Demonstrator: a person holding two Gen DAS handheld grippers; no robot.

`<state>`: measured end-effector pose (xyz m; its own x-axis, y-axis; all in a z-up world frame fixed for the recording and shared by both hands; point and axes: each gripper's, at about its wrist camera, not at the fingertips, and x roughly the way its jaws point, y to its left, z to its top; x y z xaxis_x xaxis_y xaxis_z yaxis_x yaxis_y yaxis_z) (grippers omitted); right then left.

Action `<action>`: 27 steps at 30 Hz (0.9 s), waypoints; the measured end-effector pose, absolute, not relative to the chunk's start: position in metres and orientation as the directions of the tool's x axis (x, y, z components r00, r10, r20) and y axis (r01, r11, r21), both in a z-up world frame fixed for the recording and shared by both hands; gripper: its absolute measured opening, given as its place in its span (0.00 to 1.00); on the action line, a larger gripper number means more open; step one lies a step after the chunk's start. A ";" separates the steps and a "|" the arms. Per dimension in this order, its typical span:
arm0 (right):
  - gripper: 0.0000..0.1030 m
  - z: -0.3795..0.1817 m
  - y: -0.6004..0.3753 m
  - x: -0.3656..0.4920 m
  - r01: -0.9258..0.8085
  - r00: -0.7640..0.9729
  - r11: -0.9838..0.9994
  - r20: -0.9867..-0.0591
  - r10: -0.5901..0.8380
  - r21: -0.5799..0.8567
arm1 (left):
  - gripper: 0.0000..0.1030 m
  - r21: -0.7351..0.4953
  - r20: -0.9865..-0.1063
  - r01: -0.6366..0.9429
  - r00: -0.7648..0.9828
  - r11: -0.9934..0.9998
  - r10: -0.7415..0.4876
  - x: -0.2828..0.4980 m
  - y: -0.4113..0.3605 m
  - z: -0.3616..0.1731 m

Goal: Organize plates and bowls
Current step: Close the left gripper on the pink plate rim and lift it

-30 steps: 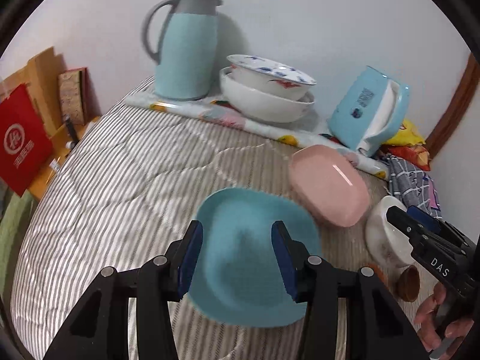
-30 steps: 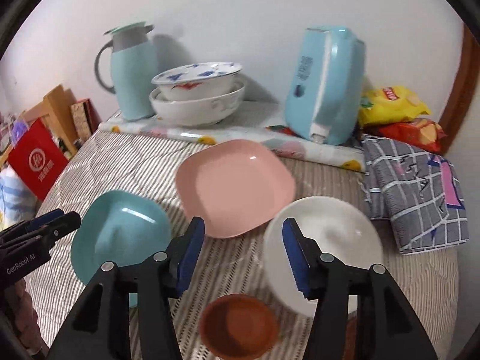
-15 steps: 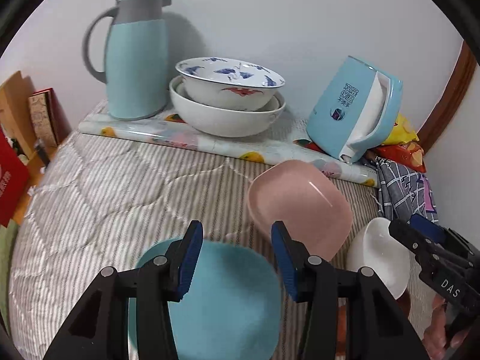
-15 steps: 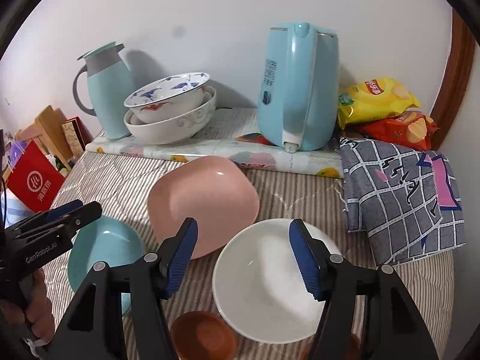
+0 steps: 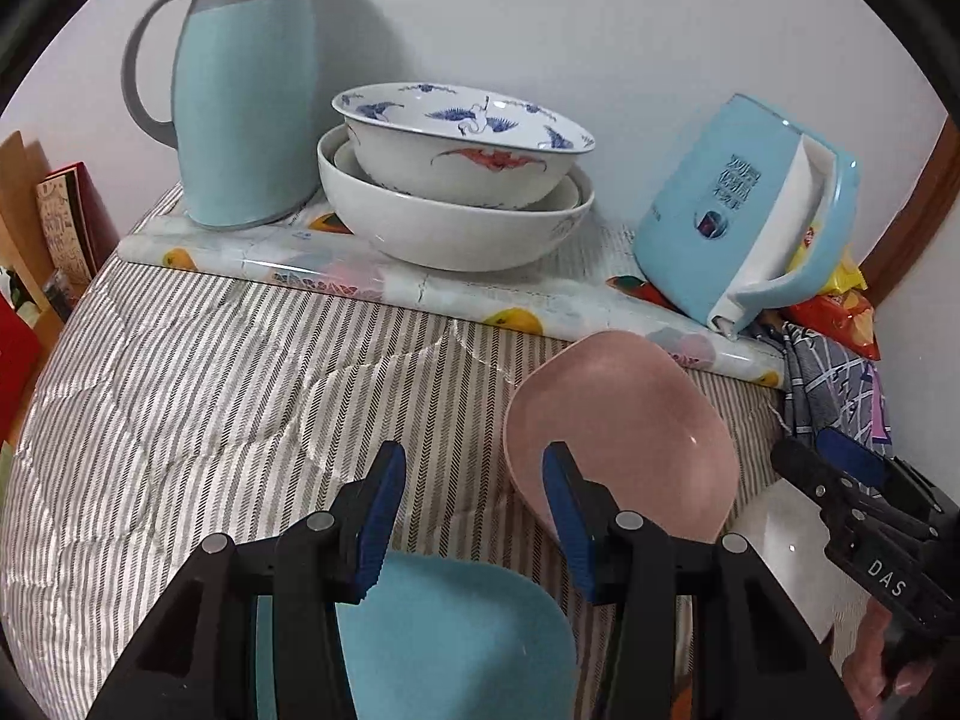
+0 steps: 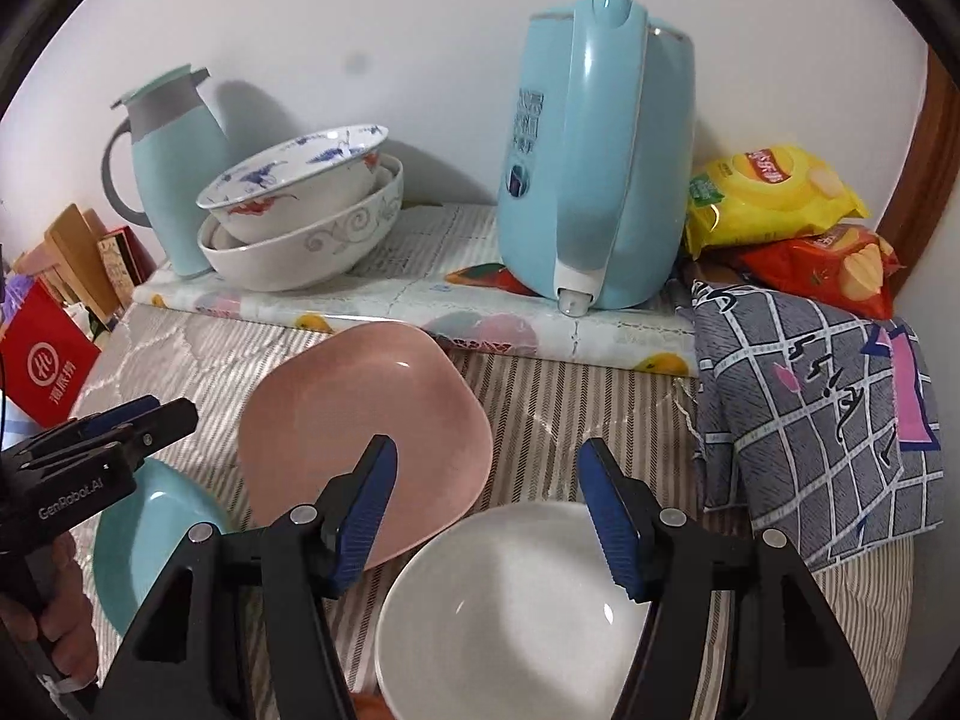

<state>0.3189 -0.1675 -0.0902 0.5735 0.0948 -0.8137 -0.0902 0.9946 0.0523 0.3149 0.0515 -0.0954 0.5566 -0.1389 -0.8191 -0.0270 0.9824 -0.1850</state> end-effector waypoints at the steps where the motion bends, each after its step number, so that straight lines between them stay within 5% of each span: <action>1: 0.61 -0.092 -0.167 0.322 -0.091 0.571 0.994 -0.815 0.097 0.054 | 0.44 -0.184 -0.820 -0.025 0.555 0.983 -0.139 0.317 0.050 -0.097; 20: 0.41 -0.129 -0.164 0.354 -0.106 0.476 0.993 -0.875 0.093 0.048 | 0.44 -0.171 -0.852 0.003 0.502 0.985 -0.149 0.349 0.026 -0.124; 27: 0.38 -0.134 -0.162 0.359 -0.108 0.457 0.994 -0.886 0.080 0.034 | 0.37 -0.180 -0.860 0.005 0.485 0.984 -0.160 0.359 0.021 -0.134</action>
